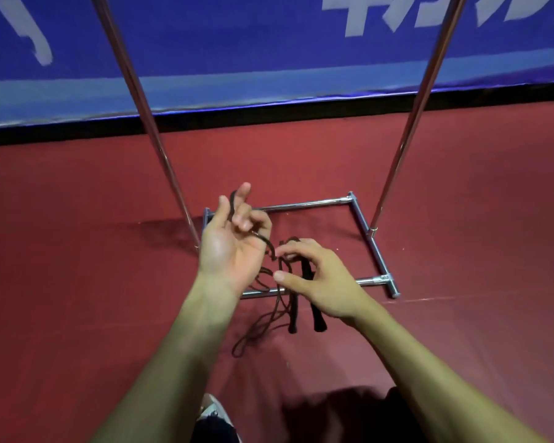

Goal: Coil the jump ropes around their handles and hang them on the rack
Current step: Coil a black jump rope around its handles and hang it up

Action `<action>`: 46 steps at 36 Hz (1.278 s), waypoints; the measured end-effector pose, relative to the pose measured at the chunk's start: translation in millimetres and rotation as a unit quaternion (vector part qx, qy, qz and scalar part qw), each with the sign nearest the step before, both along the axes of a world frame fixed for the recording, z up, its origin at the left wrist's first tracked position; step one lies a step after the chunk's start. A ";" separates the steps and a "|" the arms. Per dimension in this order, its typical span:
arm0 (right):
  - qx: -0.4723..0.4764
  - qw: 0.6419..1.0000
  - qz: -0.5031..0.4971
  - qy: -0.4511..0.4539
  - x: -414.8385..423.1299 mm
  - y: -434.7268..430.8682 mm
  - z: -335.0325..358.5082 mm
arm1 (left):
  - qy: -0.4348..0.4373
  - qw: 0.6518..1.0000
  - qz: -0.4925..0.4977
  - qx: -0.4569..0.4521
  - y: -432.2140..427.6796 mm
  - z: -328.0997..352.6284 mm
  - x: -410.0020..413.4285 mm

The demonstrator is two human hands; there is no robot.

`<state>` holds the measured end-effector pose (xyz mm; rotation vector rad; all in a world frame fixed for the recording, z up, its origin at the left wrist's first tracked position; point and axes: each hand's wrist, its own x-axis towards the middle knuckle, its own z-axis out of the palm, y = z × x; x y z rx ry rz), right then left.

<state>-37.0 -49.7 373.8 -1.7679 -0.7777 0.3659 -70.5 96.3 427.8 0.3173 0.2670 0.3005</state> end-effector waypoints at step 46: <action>0.093 0.970 -0.212 0.073 21.0 -13.3 6.9 | 0.163 0.797 -0.094 0.573 -9.0 -44.7 -17.5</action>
